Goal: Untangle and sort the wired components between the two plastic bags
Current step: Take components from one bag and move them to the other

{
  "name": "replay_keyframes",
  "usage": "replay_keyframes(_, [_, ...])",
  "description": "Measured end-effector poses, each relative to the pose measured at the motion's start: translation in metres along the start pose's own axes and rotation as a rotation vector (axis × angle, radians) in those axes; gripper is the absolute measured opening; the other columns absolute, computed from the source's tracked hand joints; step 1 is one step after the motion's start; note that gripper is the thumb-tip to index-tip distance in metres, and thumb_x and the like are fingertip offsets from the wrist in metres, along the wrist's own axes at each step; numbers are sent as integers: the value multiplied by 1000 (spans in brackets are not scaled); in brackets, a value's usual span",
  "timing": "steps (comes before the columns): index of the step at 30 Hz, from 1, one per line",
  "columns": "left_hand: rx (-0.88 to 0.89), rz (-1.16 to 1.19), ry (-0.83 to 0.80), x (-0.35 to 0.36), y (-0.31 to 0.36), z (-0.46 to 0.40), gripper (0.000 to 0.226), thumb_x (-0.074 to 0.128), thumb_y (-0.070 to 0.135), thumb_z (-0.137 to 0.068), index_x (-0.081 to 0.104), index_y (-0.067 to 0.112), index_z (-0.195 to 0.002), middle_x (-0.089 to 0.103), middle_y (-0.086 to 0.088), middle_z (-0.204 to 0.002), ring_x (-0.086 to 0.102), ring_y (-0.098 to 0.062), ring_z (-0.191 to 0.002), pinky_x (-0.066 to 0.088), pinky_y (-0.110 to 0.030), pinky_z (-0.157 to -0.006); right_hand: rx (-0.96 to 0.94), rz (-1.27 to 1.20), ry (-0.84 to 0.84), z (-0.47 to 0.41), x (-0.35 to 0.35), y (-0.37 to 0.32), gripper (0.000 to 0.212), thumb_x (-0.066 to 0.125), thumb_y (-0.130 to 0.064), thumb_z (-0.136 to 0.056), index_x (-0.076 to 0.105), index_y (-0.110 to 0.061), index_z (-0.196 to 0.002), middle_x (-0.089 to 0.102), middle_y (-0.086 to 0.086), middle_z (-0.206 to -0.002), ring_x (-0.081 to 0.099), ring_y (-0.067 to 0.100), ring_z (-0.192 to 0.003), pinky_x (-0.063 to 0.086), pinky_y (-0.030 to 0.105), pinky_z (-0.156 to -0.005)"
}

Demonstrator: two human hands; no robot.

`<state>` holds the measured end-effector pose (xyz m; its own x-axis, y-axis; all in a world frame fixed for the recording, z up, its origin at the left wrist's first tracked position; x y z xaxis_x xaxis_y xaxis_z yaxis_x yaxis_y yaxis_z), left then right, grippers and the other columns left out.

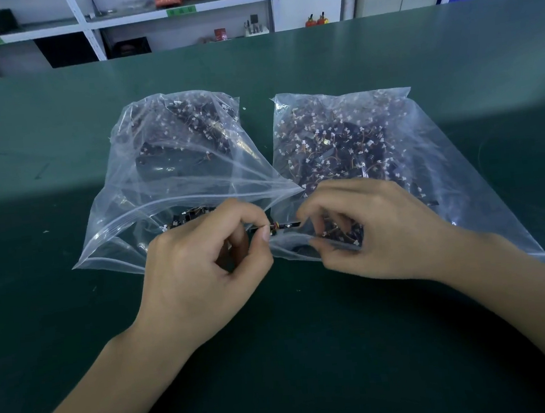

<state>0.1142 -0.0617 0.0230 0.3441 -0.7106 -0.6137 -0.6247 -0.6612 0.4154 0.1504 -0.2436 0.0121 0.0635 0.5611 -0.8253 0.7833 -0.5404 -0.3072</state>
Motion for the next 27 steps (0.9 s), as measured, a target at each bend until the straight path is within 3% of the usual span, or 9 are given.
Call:
replay_keyframes(6, [87, -13, -100, 13, 7, 4, 5, 73, 18, -94, 75, 22, -92, 51, 12, -67, 46, -2, -59, 44, -26, -54, 38, -111, 84, 0, -3, 5, 25, 72, -13, -85, 71, -24, -107, 62, -15, -88, 58, 16, -65, 52, 36, -61])
replay_keyframes(12, [114, -134, -82, 20, 8, 0, 9, 75, 16, -94, 78, 22, -88, 50, 8, -66, 48, -11, -56, 46, -36, -46, 20, -151, 124, 0, -5, 2, 26, 76, -5, -83, 72, -21, -103, 63, -16, -87, 59, 17, -64, 45, 17, -63])
replay_keyframes(16, [131, -253, -110, 29, 12, -1, 9, 79, 21, -92, 80, 30, -89, 51, 9, -67, 51, -12, -55, 45, -31, -43, 4, -169, 143, -1, -5, -1, 27, 77, 0, -80, 73, -18, -99, 63, -15, -86, 58, 16, -64, 43, 14, -65])
replay_keyframes(20, [172, -310, -213, 38, 10, 2, 11, 72, 41, -98, 81, 38, -94, 59, 12, -68, 59, -13, -55, 42, -26, -45, 10, -174, 118, 0, -2, -1, 26, 78, -4, -81, 74, -20, -100, 63, -15, -86, 58, 14, -65, 41, 11, -67])
replay_keyframes(23, [76, -141, -220, 36, 5, 3, 13, 69, 44, -100, 81, 39, -100, 61, 21, -67, 52, 5, -58, 43, -24, -52, 18, -171, 112, -1, -2, -1, 27, 78, -3, -81, 73, -21, -101, 62, -16, -87, 58, 17, -63, 44, 17, -63])
replay_keyframes(27, [-92, -137, -144, 24, -13, 3, 28, 56, 42, -99, 61, 26, -77, 41, 14, -54, 46, -11, -50, 33, -24, -52, 6, -141, 119, -1, -4, -2, 24, 76, -4, -82, 73, -20, -100, 60, -18, -87, 58, 16, -62, 47, 19, -62])
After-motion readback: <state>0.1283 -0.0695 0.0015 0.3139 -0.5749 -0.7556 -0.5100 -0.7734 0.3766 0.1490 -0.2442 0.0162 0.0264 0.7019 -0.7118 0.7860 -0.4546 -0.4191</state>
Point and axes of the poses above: each hand's wrist, its own z-axis away from the middle knuckle, its own x-axis out of the palm, y = z × x, the point moved 8 cm from there along -z, towards the middle knuckle
